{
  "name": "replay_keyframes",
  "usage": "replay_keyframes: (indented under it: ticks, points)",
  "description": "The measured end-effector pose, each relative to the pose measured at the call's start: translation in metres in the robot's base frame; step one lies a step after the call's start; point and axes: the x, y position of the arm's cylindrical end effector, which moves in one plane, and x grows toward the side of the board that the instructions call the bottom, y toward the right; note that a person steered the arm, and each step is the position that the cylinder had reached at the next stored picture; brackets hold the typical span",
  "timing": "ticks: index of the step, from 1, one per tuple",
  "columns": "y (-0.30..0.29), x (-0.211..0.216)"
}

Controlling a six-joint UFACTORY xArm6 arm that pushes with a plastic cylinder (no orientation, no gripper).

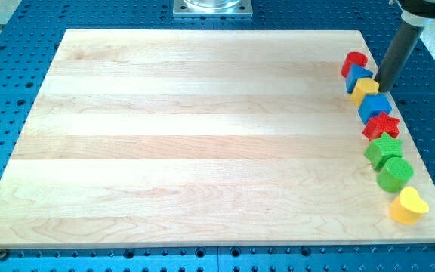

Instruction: Push the blue triangle towards the top center of the board

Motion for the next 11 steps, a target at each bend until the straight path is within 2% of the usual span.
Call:
replay_keyframes:
  ticks: [2,4,6,8,9,10,11]
  points:
    - [-0.078,-0.003]
    - [-0.037,-0.008]
    - [-0.058,-0.023]
    - [-0.121,-0.08]
    - [-0.12,-0.089]
    - [-0.046,-0.106]
    - [0.055,-0.1]
